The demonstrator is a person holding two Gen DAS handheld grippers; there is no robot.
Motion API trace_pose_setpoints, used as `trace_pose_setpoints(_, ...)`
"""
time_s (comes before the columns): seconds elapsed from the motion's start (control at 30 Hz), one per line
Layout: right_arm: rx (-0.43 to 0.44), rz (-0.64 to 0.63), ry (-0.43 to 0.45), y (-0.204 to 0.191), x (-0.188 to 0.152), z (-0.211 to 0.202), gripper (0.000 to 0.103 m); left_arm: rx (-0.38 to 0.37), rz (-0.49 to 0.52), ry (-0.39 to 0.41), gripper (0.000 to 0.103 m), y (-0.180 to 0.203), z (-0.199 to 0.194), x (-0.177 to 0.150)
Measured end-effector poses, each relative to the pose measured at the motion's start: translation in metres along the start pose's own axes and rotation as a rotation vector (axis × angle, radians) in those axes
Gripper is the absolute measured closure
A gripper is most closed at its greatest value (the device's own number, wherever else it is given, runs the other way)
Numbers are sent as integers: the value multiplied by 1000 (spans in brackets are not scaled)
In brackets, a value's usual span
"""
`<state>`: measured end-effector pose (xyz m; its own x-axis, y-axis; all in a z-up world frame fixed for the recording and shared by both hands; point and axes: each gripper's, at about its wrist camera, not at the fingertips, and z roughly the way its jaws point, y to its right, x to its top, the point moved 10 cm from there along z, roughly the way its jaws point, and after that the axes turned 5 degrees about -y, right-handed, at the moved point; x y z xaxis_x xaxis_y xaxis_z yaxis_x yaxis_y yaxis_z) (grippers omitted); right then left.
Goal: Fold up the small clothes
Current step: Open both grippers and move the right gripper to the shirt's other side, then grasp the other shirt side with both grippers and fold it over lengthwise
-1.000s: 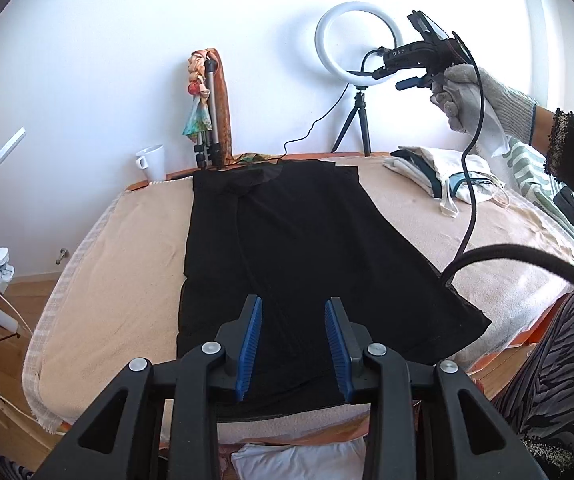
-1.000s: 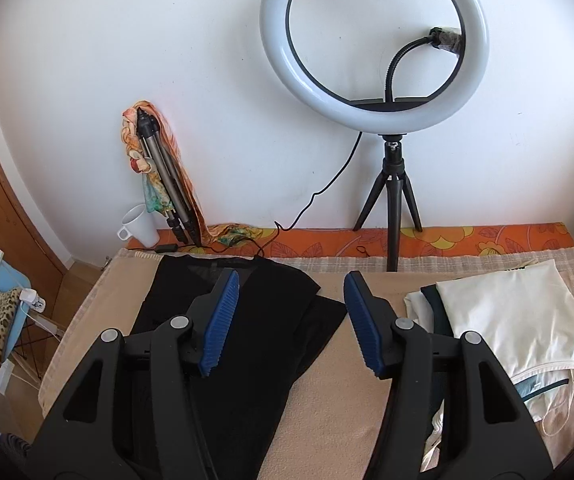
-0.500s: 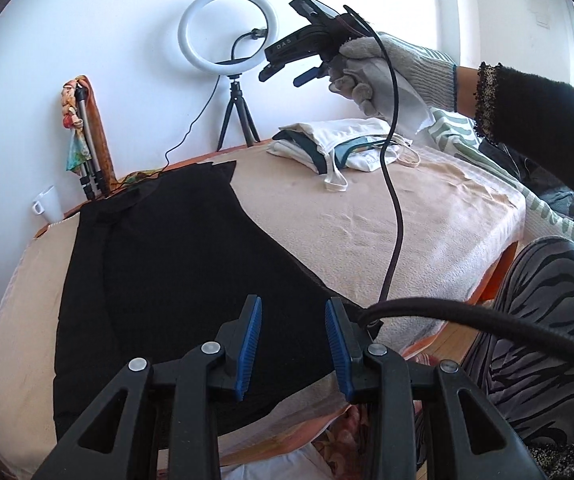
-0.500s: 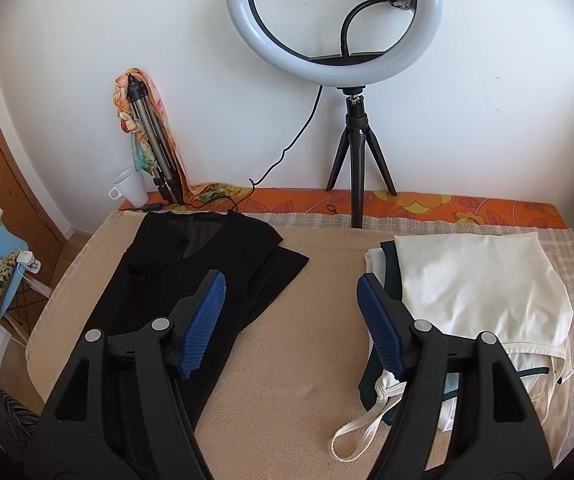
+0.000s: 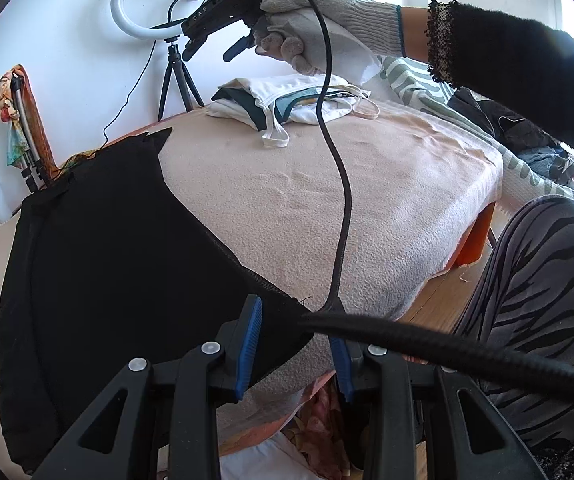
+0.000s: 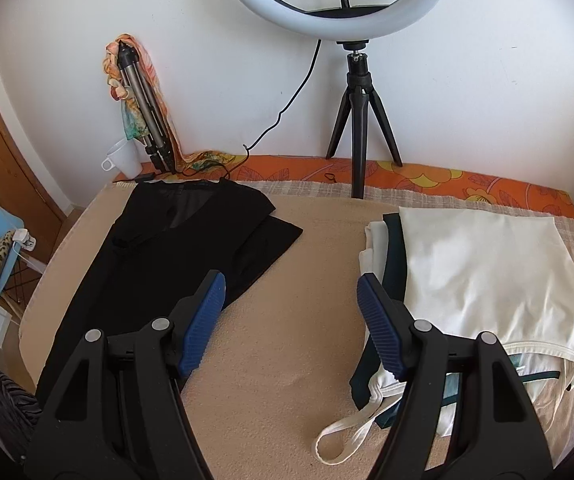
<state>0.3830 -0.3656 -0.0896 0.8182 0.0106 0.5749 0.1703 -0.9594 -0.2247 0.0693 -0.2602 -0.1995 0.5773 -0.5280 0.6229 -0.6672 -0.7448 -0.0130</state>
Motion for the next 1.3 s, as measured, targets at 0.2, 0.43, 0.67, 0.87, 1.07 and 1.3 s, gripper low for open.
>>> trace_pose_setpoints(0.2, 77, 47, -49, -10, 3, 37, 31, 5, -20, -35, 72, -7, 17, -6)
trace_pose_setpoints(0.43, 122, 127, -105, -12, 5, 89, 31, -19, -26, -28, 94, -10, 22, -9)
trace_pose_setpoints(0.67, 174, 247, -143, -4, 9, 139, 42, -43, -69, -4, 99, -17, 15, -3)
trace_pose_setpoints(0.87, 126, 273, -171, -3, 7, 171, 51, -68, -100, 17, 99, -22, 5, 3)
trace_pose_setpoints(1.07, 84, 253, -148, -11, 14, 183, 72, -86, -114, 34, 99, -24, -2, 6)
trace_pose_setpoints(1.3, 69, 197, -132, -18, 25, 175, 98, -92, -139, 45, 99, -28, -4, 4)
